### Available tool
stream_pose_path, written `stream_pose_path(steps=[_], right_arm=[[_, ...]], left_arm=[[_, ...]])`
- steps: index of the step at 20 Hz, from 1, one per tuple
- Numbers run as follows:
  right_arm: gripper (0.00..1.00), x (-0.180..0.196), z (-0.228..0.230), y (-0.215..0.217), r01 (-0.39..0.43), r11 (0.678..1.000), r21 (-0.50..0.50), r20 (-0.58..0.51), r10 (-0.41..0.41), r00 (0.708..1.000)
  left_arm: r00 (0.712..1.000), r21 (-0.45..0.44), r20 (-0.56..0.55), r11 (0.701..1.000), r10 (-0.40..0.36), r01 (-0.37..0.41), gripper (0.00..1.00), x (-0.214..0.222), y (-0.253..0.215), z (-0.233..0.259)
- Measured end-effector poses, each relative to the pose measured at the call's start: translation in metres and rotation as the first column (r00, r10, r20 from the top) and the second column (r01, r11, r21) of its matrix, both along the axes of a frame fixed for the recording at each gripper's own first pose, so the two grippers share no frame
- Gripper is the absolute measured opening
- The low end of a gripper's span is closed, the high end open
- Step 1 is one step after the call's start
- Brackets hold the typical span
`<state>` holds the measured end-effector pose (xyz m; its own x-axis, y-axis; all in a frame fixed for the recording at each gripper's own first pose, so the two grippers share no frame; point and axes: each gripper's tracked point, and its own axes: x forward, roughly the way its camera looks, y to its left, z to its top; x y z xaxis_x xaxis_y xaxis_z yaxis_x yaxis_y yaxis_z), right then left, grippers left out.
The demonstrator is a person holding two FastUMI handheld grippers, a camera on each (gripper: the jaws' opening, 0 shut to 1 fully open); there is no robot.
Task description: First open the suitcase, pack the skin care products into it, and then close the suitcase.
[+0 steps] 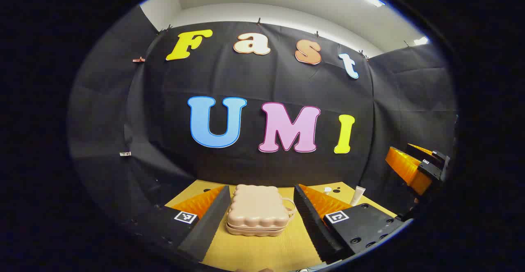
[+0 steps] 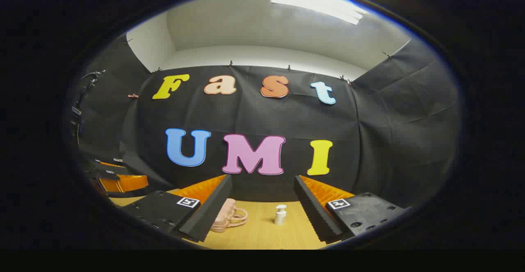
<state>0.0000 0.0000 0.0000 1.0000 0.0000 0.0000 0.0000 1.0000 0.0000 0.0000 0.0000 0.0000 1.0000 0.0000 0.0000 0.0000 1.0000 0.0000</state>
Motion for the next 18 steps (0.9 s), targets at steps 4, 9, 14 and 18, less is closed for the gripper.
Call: stream_pose_path(steps=[4,9,14,18], right_arm=[[0.96,0.001,0.000,-0.008,0.012,1.000,0.017,-0.012,-0.011,1.000],[0.96,-0.015,0.003,-0.021,0.033,0.999,-0.025,-0.021,-0.033,0.999],[0.97,-0.024,0.003,-0.038,0.075,0.997,-0.018,-0.037,-0.075,0.996],[0.95,-0.021,-0.003,-0.039,0.083,0.997,-0.008,-0.055,-0.083,0.995]], left_arm=[[1.000,-0.003,0.003,1.000,0.024,-0.024,0.97,-0.004,0.005,0.003],[0.997,-0.032,-0.041,0.998,0.061,-0.063,0.98,-0.012,0.013,-0.011],[0.997,-0.014,-0.049,0.998,0.065,-0.066,0.98,-0.016,0.014,-0.015],[0.999,0.009,-0.029,1.000,0.014,-0.014,0.98,-0.012,-0.004,-0.012]])
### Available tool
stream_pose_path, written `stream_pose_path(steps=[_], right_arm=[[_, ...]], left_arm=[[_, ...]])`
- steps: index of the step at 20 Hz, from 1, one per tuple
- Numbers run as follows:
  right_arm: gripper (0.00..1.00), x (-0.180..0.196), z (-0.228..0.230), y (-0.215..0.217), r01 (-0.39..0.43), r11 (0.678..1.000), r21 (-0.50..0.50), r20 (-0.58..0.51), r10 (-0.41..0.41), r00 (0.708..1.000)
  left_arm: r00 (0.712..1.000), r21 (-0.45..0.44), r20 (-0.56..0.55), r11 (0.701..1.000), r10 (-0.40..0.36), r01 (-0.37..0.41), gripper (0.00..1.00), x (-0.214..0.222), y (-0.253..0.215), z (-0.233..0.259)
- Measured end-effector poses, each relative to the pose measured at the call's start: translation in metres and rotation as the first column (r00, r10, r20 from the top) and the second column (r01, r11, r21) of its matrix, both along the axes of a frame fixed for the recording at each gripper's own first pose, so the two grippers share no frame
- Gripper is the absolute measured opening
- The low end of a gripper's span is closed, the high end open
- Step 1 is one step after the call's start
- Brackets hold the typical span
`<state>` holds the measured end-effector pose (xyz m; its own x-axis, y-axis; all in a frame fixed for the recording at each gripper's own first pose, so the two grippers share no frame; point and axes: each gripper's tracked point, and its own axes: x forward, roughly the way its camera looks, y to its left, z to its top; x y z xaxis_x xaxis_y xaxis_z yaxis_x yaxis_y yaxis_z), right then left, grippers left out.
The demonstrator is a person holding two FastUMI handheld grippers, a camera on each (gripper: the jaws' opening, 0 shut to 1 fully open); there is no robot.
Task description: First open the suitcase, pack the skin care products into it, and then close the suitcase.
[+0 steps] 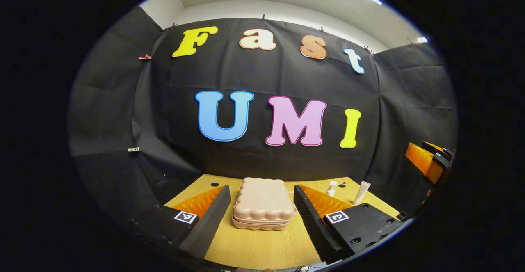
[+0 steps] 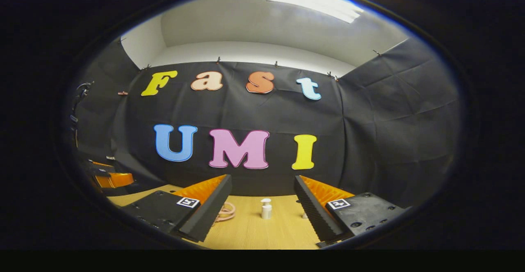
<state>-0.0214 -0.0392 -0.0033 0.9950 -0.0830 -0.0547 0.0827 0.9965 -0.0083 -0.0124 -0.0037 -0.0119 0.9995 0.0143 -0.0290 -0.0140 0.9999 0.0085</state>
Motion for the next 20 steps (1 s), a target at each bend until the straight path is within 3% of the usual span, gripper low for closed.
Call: stream_pose_path(steps=[4,9,15,20], right_arm=[[0.96,0.011,-0.014,-0.008,-0.001,1.000,-0.010,-0.039,0.001,0.999],[0.97,0.048,-0.034,-0.032,-0.006,0.999,-0.038,-0.082,0.003,0.997],[0.97,0.119,-0.057,-0.053,-0.078,0.997,-0.022,-0.073,0.076,0.994],[0.97,0.154,-0.119,-0.074,-0.113,0.994,0.013,-0.169,0.113,0.979]], left_arm=[[0.996,0.036,0.002,0.995,-0.088,0.088,0.98,0.031,-0.033,-0.006],[0.992,0.058,-0.044,0.991,-0.122,0.125,0.97,0.113,-0.075,-0.033],[0.977,0.091,-0.177,0.986,-0.120,0.137,0.98,0.230,-0.126,-0.114],[0.942,0.137,-0.325,0.982,-0.079,0.130,0.98,0.320,-0.165,-0.202]])
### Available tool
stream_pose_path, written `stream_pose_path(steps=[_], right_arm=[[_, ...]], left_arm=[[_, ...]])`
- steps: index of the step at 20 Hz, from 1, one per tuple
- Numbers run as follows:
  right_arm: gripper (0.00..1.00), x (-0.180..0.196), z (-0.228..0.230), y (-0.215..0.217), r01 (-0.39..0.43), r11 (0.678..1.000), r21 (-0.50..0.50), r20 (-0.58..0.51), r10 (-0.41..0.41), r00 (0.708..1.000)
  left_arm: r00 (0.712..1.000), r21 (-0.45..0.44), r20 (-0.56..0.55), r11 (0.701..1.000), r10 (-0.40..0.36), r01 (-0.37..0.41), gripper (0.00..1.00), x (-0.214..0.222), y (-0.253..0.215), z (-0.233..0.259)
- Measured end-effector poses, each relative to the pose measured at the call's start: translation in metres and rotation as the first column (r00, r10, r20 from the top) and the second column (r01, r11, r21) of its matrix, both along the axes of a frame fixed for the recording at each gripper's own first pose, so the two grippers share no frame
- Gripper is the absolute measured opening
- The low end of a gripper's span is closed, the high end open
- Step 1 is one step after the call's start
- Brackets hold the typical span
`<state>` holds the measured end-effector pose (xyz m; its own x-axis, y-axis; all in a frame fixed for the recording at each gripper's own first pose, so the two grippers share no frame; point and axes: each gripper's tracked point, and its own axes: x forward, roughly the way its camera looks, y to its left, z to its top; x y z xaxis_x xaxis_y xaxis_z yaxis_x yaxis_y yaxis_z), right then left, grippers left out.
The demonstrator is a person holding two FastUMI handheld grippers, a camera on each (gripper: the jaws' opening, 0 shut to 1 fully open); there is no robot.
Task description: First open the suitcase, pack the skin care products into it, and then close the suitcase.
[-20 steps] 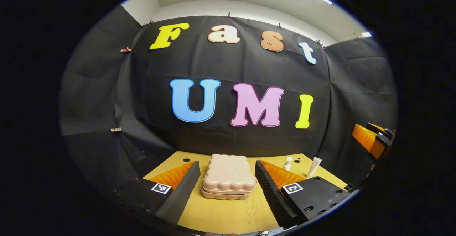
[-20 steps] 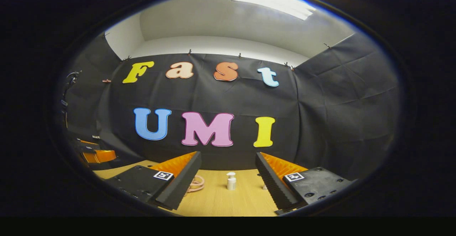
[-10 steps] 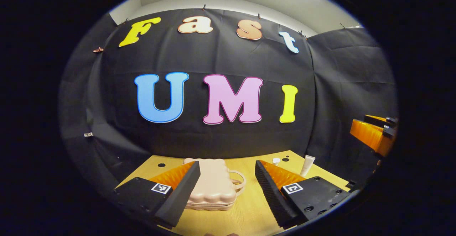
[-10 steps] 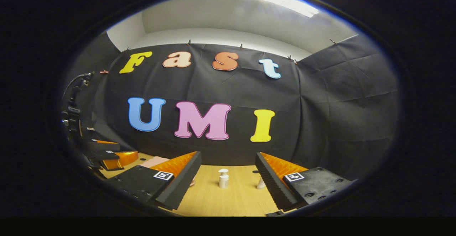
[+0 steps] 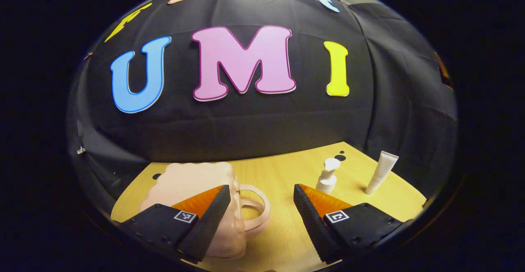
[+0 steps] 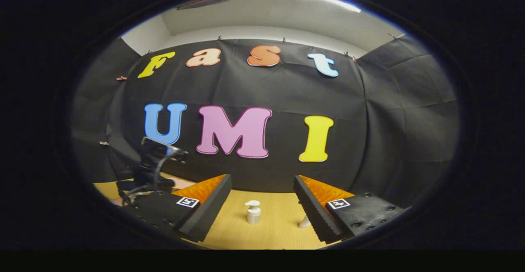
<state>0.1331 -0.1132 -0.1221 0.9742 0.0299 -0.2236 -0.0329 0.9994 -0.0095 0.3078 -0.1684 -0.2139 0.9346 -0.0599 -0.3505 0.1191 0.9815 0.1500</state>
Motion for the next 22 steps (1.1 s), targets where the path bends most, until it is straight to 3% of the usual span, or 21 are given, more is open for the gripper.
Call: stream_pose_path(steps=[2,6,8,11,13,15,16,17,22], right_arm=[[0.97,0.002,-0.026,-0.012,0.009,1.000,0.008,-0.052,-0.009,0.999],[0.97,0.005,-0.086,-0.033,-0.002,1.000,-0.016,-0.204,-0.001,0.979],[0.97,0.014,-0.096,-0.047,0.032,0.999,0.003,-0.233,-0.031,0.972],[0.97,0.031,-0.103,-0.059,0.085,0.996,0.040,-0.259,-0.072,0.963],[0.97,0.039,-0.099,-0.063,0.092,0.994,0.051,-0.239,-0.077,0.968],[0.96,0.045,-0.099,-0.064,0.080,0.996,0.028,-0.229,-0.072,0.971],[0.97,0.046,-0.102,-0.065,0.076,0.997,0.014,-0.235,-0.071,0.970],[0.97,0.046,-0.102,-0.065,0.074,0.997,0.012,-0.238,-0.069,0.969],[0.97,0.052,-0.093,-0.052,0.059,0.998,0.037,-0.211,-0.050,0.976]], left_arm=[[0.998,0.011,-0.056,1.000,0.019,-0.018,0.98,0.028,-0.009,-0.033],[0.976,0.137,-0.182,0.986,0.122,-0.097,0.98,0.062,0.003,-0.098],[0.974,0.161,-0.203,0.984,0.103,-0.070,0.95,0.077,-0.006,-0.111],[0.940,0.189,-0.292,0.974,0.177,-0.125,0.94,0.080,0.001,-0.137],[0.914,0.190,-0.331,0.965,0.236,-0.181,0.78,0.082,0.012,-0.148],[0.902,0.205,-0.351,0.960,0.252,-0.188,0.60,0.084,0.023,-0.147],[0.902,0.162,-0.352,0.965,0.250,-0.204,0.34,0.087,0.022,-0.146],[0.897,0.133,-0.368,0.968,0.246,-0.211,0.26,0.086,0.020,-0.141],[0.910,0.011,-0.377,0.983,0.174,-0.183,0.17,0.083,0.008,-0.109]])
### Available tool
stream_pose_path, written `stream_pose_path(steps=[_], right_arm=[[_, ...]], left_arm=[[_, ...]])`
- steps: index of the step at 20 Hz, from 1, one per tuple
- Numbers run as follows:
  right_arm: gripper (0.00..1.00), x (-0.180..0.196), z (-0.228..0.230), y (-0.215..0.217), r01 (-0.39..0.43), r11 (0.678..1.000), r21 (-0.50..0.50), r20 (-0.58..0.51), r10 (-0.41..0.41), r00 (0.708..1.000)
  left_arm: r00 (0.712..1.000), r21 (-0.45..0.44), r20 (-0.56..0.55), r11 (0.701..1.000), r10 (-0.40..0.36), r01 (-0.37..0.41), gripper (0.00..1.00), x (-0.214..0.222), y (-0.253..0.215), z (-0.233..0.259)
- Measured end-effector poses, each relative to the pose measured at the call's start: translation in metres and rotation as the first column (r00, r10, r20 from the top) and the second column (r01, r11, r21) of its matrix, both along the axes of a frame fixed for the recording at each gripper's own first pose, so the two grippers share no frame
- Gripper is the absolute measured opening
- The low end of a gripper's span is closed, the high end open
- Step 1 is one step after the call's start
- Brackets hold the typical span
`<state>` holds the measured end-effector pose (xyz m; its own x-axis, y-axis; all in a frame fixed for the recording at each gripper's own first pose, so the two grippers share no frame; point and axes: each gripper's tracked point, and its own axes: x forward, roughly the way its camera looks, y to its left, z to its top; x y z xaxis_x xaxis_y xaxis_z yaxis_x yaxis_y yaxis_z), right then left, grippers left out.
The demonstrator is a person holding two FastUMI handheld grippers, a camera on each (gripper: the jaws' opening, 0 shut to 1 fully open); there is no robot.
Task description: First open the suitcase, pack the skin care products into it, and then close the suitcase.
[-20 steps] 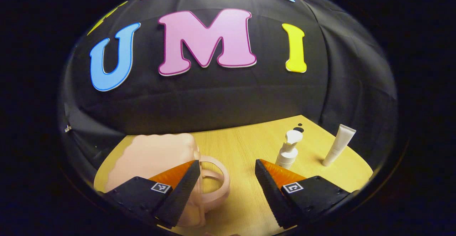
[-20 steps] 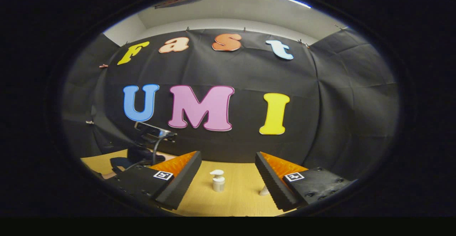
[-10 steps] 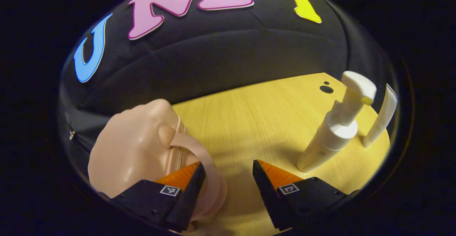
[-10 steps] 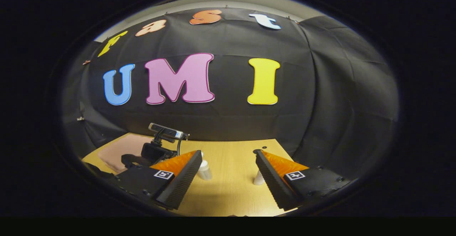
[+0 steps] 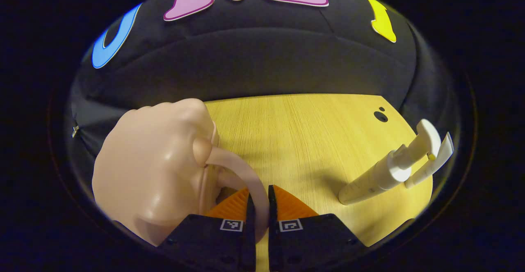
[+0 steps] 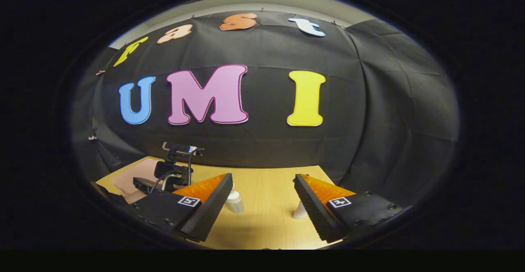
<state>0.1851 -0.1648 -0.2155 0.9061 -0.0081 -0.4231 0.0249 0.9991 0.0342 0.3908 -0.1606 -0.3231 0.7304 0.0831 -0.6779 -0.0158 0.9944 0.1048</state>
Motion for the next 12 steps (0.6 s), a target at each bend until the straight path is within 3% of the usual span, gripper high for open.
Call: stream_pose_path(steps=[5,10,12], right_arm=[[0.97,0.007,0.008,0.028,-0.060,0.997,0.048,0.038,0.058,0.998],[0.96,0.011,0.010,0.047,-0.090,0.994,0.063,0.054,0.087,0.995],[0.97,0.011,0.015,0.055,-0.086,0.995,0.051,0.066,0.083,0.994]], left_arm=[[0.999,0.035,0.045,0.999,-0.010,0.008,0.13,-0.011,0.021,0.094],[0.993,0.149,0.121,0.988,0.015,-0.034,0.12,-0.018,0.114,0.212],[0.989,0.156,0.146,0.987,0.021,-0.044,0.12,-0.020,0.158,0.243]])
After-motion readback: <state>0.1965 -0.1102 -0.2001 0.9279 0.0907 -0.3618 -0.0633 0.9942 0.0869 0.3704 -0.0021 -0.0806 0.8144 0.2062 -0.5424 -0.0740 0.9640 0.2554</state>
